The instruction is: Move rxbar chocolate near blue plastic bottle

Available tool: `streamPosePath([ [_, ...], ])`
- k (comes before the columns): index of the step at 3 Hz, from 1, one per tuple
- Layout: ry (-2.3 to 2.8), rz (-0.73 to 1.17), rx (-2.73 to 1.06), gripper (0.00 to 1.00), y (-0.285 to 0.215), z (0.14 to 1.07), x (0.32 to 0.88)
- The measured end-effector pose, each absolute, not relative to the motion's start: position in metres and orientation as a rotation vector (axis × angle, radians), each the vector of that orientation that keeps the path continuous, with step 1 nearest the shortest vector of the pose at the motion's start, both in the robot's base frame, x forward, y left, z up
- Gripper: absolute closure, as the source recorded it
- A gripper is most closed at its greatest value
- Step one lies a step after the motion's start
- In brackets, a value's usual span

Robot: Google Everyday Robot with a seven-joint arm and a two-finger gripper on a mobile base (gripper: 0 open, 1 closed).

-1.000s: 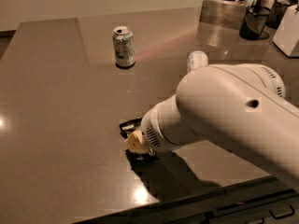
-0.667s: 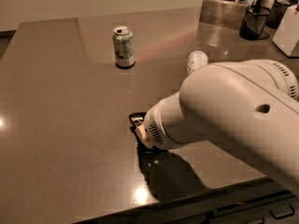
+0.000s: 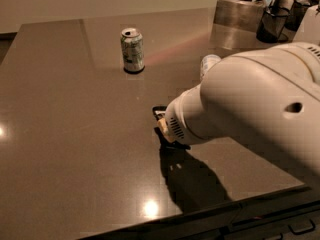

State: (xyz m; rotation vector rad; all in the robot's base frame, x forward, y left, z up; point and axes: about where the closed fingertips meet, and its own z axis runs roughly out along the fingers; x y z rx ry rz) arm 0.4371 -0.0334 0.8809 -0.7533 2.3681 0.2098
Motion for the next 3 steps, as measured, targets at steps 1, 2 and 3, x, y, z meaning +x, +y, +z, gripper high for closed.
streamPosePath([
  [1, 2.374, 0.129, -0.722, 1.00, -0.057, 0.889, 0.461],
  [2, 2.401, 0.088, -0.713, 1.00, -0.079, 0.889, 0.479],
  [3, 2.434, 0.072, -0.703, 0.83, -0.100, 0.883, 0.489],
])
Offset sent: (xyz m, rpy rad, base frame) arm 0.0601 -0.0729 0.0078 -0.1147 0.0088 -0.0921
